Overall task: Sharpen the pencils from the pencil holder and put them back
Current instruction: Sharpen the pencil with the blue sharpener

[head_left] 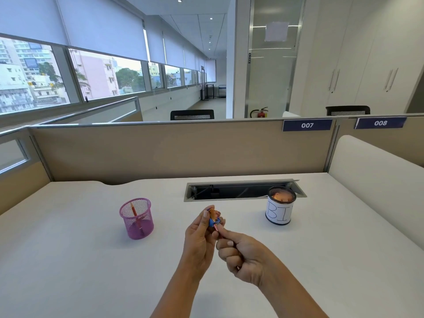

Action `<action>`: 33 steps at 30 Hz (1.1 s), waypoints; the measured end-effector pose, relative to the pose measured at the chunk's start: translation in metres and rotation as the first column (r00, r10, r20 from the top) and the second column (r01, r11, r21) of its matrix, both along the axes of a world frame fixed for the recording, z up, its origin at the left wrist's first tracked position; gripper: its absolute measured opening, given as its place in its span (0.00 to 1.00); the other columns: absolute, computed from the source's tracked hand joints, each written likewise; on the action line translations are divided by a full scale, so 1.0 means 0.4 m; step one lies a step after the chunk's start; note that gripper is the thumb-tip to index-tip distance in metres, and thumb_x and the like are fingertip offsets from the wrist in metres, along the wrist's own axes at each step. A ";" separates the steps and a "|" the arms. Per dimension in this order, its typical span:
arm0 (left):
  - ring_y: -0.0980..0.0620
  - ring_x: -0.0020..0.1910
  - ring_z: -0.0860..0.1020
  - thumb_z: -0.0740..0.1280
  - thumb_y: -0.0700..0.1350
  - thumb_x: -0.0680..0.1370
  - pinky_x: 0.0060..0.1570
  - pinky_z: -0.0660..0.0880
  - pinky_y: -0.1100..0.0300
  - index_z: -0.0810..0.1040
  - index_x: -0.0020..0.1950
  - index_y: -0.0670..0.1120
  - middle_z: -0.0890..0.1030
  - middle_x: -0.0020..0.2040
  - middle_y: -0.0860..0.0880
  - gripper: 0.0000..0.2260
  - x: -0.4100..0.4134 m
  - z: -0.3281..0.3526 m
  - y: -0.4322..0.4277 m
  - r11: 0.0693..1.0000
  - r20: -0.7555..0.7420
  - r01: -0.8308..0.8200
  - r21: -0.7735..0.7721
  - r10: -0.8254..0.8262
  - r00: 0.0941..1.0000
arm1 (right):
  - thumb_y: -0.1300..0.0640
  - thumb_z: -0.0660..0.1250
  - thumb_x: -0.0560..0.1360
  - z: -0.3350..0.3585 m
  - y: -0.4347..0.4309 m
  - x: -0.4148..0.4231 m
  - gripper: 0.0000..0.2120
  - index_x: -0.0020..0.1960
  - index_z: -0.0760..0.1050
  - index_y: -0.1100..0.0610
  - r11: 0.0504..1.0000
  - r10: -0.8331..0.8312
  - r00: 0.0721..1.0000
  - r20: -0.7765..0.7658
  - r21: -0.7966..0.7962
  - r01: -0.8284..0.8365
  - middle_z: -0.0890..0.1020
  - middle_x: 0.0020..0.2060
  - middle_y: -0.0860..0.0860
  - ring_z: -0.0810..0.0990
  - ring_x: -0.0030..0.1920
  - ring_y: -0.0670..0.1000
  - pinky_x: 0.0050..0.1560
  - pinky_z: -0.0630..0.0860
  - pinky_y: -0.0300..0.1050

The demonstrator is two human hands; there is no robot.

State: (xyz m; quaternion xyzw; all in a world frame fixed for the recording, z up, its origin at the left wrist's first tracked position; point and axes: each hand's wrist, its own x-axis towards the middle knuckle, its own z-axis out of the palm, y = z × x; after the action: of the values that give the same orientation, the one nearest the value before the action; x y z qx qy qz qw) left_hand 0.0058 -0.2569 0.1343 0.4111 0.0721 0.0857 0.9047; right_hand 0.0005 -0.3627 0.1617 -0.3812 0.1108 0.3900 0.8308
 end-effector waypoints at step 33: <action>0.52 0.41 0.82 0.59 0.41 0.78 0.41 0.79 0.65 0.79 0.46 0.47 0.83 0.42 0.48 0.09 0.002 -0.004 -0.001 0.980 -0.023 -0.119 0.161 0.125 0.992 | 0.52 0.61 0.79 -0.015 0.020 -0.010 0.16 0.36 0.74 0.58 0.847 0.057 0.896 0.440 -0.497 0.190 0.68 0.21 0.46 0.60 0.20 0.42 0.19 0.57 0.31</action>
State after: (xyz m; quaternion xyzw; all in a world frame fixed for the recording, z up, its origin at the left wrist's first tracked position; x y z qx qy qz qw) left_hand 0.0067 -0.2574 0.1326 0.4780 0.1049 0.1397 0.8608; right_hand -0.0035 -0.3546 0.1559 -0.6679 0.0374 0.2186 0.7104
